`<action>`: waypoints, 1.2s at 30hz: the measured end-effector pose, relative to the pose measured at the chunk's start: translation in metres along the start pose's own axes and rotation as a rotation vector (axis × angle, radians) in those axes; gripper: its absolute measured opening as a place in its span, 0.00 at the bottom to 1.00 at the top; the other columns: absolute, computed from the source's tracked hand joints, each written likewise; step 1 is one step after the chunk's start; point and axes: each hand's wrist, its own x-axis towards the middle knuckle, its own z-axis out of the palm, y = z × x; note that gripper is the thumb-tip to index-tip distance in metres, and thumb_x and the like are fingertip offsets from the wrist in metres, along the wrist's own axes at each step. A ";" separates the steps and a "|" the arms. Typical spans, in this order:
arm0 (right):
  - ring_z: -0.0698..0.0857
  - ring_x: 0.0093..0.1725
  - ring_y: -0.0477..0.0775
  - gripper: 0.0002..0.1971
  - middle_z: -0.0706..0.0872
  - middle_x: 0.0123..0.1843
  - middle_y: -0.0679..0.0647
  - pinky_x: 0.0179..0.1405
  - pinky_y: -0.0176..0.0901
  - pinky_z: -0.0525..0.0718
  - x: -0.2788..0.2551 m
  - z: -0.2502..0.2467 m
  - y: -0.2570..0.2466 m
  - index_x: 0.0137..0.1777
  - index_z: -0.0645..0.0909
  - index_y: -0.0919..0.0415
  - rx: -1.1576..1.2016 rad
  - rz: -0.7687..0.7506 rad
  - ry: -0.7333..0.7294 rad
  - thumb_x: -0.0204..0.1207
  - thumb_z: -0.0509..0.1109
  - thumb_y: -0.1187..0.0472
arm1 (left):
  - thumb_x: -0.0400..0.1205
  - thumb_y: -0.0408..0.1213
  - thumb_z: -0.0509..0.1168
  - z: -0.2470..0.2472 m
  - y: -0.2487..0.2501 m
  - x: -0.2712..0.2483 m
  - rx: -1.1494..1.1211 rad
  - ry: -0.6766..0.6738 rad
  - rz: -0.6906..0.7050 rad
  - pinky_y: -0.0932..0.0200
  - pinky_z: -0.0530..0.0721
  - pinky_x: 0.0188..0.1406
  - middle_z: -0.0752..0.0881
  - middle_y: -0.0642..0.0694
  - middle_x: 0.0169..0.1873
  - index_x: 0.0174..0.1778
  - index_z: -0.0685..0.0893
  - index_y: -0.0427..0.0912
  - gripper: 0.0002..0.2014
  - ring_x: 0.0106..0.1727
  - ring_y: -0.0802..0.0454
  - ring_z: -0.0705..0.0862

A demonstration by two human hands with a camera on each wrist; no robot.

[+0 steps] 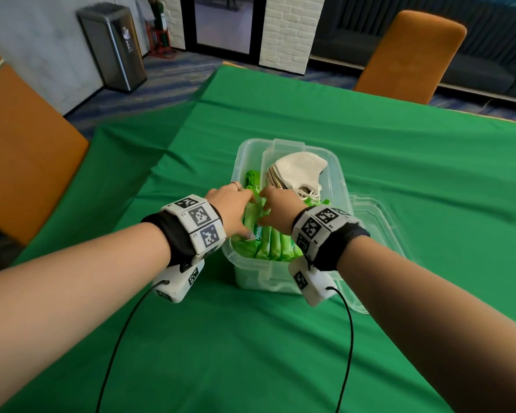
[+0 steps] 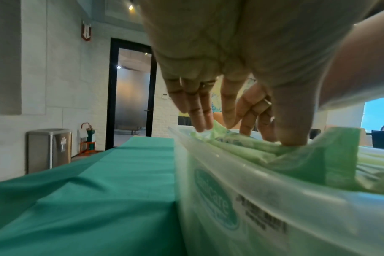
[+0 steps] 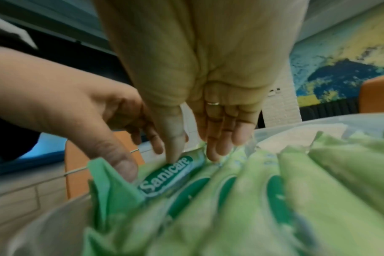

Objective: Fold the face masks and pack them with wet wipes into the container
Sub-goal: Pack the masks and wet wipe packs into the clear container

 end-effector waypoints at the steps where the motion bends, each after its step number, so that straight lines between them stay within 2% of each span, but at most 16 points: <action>1: 0.79 0.64 0.61 0.30 0.81 0.64 0.62 0.58 0.46 0.77 0.004 -0.001 -0.003 0.71 0.67 0.68 0.012 0.025 0.008 0.74 0.72 0.56 | 0.70 0.51 0.76 -0.002 0.000 -0.001 -0.029 -0.004 0.009 0.50 0.78 0.63 0.80 0.44 0.63 0.67 0.77 0.43 0.32 0.63 0.45 0.80; 4: 0.81 0.62 0.60 0.29 0.80 0.62 0.62 0.56 0.46 0.79 0.012 -0.005 -0.011 0.68 0.67 0.70 -0.003 0.074 -0.003 0.75 0.71 0.54 | 0.70 0.50 0.77 -0.004 0.001 -0.004 -0.080 -0.036 -0.022 0.51 0.83 0.56 0.88 0.42 0.50 0.55 0.85 0.38 0.24 0.53 0.45 0.85; 7: 0.85 0.56 0.59 0.08 0.84 0.58 0.60 0.55 0.47 0.83 0.026 -0.009 -0.011 0.46 0.73 0.65 -0.026 0.089 -0.001 0.78 0.67 0.60 | 0.69 0.48 0.78 -0.003 0.003 -0.007 -0.148 -0.014 -0.062 0.51 0.85 0.52 0.89 0.42 0.44 0.46 0.87 0.37 0.18 0.48 0.46 0.86; 11: 0.87 0.49 0.58 0.14 0.87 0.47 0.59 0.56 0.50 0.84 0.042 -0.009 -0.008 0.36 0.75 0.60 0.032 0.126 -0.038 0.80 0.64 0.53 | 0.72 0.52 0.75 0.000 0.015 -0.013 -0.193 0.024 -0.132 0.56 0.81 0.38 0.81 0.44 0.32 0.32 0.78 0.39 0.19 0.38 0.46 0.82; 14: 0.88 0.47 0.57 0.15 0.87 0.40 0.58 0.53 0.49 0.86 0.052 -0.010 -0.006 0.30 0.73 0.58 0.010 0.135 -0.067 0.77 0.67 0.54 | 0.71 0.46 0.76 0.000 0.022 -0.015 -0.166 0.038 -0.139 0.57 0.78 0.37 0.75 0.47 0.27 0.35 0.80 0.39 0.15 0.37 0.45 0.79; 16: 0.89 0.45 0.56 0.14 0.89 0.31 0.55 0.51 0.49 0.87 0.059 -0.012 -0.006 0.28 0.78 0.59 -0.026 0.141 -0.100 0.76 0.68 0.58 | 0.72 0.39 0.75 0.000 0.023 -0.015 -0.160 0.029 -0.108 0.57 0.80 0.39 0.78 0.45 0.30 0.38 0.84 0.36 0.11 0.39 0.45 0.80; 18: 0.90 0.44 0.53 0.15 0.83 0.17 0.48 0.51 0.47 0.87 0.064 -0.013 -0.006 0.27 0.81 0.60 -0.040 0.125 -0.137 0.76 0.69 0.59 | 0.73 0.35 0.74 0.003 0.022 -0.014 -0.171 0.026 -0.083 0.55 0.83 0.44 0.85 0.41 0.39 0.44 0.87 0.34 0.09 0.44 0.43 0.84; 20: 0.90 0.41 0.50 0.15 0.79 0.13 0.46 0.49 0.45 0.88 0.066 -0.013 -0.006 0.27 0.81 0.60 -0.041 0.115 -0.142 0.76 0.69 0.60 | 0.74 0.34 0.73 0.005 0.021 -0.014 -0.175 0.029 -0.070 0.53 0.85 0.50 0.87 0.38 0.46 0.48 0.88 0.34 0.09 0.48 0.42 0.85; 23: 0.84 0.23 0.41 0.14 0.81 0.16 0.49 0.29 0.33 0.86 0.067 -0.008 -0.003 0.28 0.76 0.57 0.011 0.061 -0.071 0.75 0.69 0.61 | 0.76 0.33 0.71 0.009 0.020 -0.013 -0.159 0.013 -0.051 0.53 0.84 0.51 0.87 0.38 0.48 0.49 0.88 0.36 0.08 0.49 0.41 0.85; 24: 0.83 0.22 0.44 0.14 0.83 0.22 0.50 0.30 0.34 0.86 0.065 -0.009 -0.002 0.28 0.74 0.57 0.001 0.049 -0.070 0.75 0.70 0.60 | 0.76 0.33 0.71 0.011 0.020 -0.014 -0.157 0.009 -0.044 0.53 0.84 0.51 0.87 0.38 0.48 0.49 0.88 0.36 0.08 0.49 0.41 0.85; 25: 0.83 0.25 0.48 0.14 0.83 0.27 0.51 0.37 0.39 0.87 0.063 -0.010 0.000 0.29 0.75 0.59 -0.015 0.049 -0.085 0.74 0.71 0.58 | 0.76 0.33 0.71 0.014 0.021 -0.015 -0.152 0.003 -0.035 0.53 0.85 0.51 0.87 0.38 0.47 0.48 0.88 0.37 0.07 0.49 0.41 0.85; 27: 0.80 0.30 0.54 0.15 0.80 0.28 0.53 0.46 0.45 0.86 0.058 -0.015 0.005 0.33 0.79 0.63 -0.017 0.066 -0.089 0.72 0.74 0.51 | 0.78 0.33 0.69 0.018 0.023 -0.016 -0.111 -0.020 -0.012 0.51 0.85 0.51 0.87 0.38 0.47 0.49 0.88 0.36 0.07 0.48 0.41 0.86; 29: 0.79 0.34 0.56 0.18 0.76 0.28 0.52 0.38 0.42 0.80 0.054 -0.020 0.013 0.40 0.80 0.64 0.011 0.083 -0.057 0.74 0.70 0.46 | 0.79 0.34 0.68 0.019 0.024 -0.016 -0.074 -0.044 -0.003 0.49 0.86 0.51 0.87 0.38 0.47 0.50 0.87 0.35 0.07 0.48 0.41 0.86; 31: 0.78 0.28 0.53 0.17 0.75 0.28 0.51 0.30 0.37 0.74 0.049 -0.023 0.019 0.42 0.77 0.65 0.068 0.102 -0.061 0.78 0.66 0.48 | 0.79 0.38 0.69 0.016 0.023 -0.015 -0.051 -0.061 0.000 0.48 0.85 0.53 0.86 0.38 0.50 0.52 0.85 0.35 0.11 0.50 0.41 0.85; 34: 0.77 0.19 0.44 0.15 0.77 0.27 0.51 0.29 0.34 0.74 0.045 -0.021 0.023 0.56 0.81 0.70 0.035 0.088 -0.136 0.81 0.64 0.56 | 0.78 0.45 0.70 0.012 0.022 -0.013 -0.010 0.010 0.012 0.48 0.78 0.61 0.78 0.41 0.62 0.66 0.75 0.39 0.24 0.61 0.42 0.80; 36: 0.78 0.16 0.39 0.14 0.81 0.30 0.52 0.31 0.35 0.79 0.044 -0.020 0.022 0.59 0.82 0.68 0.024 0.077 -0.140 0.79 0.66 0.59 | 0.78 0.45 0.69 0.010 0.022 -0.010 0.042 0.014 0.068 0.46 0.73 0.68 0.67 0.42 0.75 0.77 0.63 0.40 0.34 0.71 0.43 0.73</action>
